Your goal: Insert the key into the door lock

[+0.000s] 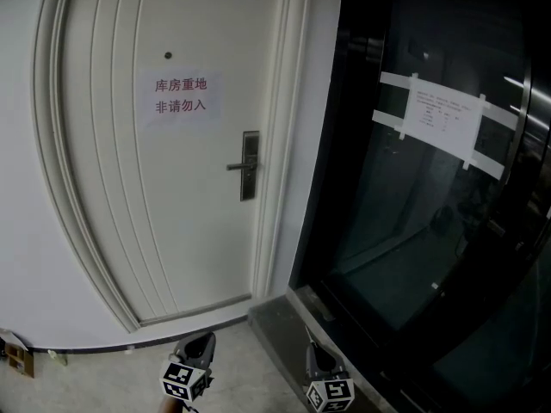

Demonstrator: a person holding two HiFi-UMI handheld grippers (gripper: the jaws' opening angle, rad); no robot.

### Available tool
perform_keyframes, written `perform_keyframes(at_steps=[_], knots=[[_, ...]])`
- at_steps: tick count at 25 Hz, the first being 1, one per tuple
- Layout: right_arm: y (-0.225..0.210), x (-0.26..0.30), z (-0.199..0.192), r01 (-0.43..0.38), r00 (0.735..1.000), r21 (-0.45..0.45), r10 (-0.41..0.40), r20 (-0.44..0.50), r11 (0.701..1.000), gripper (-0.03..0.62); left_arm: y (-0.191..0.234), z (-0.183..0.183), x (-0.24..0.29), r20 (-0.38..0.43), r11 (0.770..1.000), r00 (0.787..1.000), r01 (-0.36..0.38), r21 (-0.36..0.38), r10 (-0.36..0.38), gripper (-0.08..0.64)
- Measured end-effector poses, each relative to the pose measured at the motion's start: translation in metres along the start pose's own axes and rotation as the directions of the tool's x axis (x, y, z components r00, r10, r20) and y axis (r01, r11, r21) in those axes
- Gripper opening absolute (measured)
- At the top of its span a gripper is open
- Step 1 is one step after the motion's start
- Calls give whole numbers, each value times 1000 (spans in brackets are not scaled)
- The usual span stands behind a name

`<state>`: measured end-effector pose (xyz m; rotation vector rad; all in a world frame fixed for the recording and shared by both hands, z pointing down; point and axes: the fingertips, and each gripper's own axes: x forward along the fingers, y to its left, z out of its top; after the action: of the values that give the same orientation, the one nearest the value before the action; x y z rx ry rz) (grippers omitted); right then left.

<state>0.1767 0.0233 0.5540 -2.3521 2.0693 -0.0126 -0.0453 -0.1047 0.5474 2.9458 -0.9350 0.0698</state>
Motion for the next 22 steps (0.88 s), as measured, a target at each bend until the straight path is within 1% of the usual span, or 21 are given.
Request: perform_keyframes(at_steps=[5, 13, 17, 22], knots=[[5, 17, 3, 1, 1000, -1, -1, -11, 1000, 11, 19, -1, 10, -1, 1000, 1000, -10, -7, 10, 2], [-6, 44, -1, -3, 1000, -12, 2, -27, 1000, 11, 37, -8, 22, -9, 999, 999, -38, -22, 38, 2], [-13, 66, 3, -9, 1000, -11, 9, -10, 1000, 11, 55, -7, 29, -3, 997, 997, -72, -25, 72, 2], [-19, 108, 6, -39, 999, -16, 39, -1, 999, 11, 77, -3, 48, 6, 994, 995, -103, -22, 103, 2]])
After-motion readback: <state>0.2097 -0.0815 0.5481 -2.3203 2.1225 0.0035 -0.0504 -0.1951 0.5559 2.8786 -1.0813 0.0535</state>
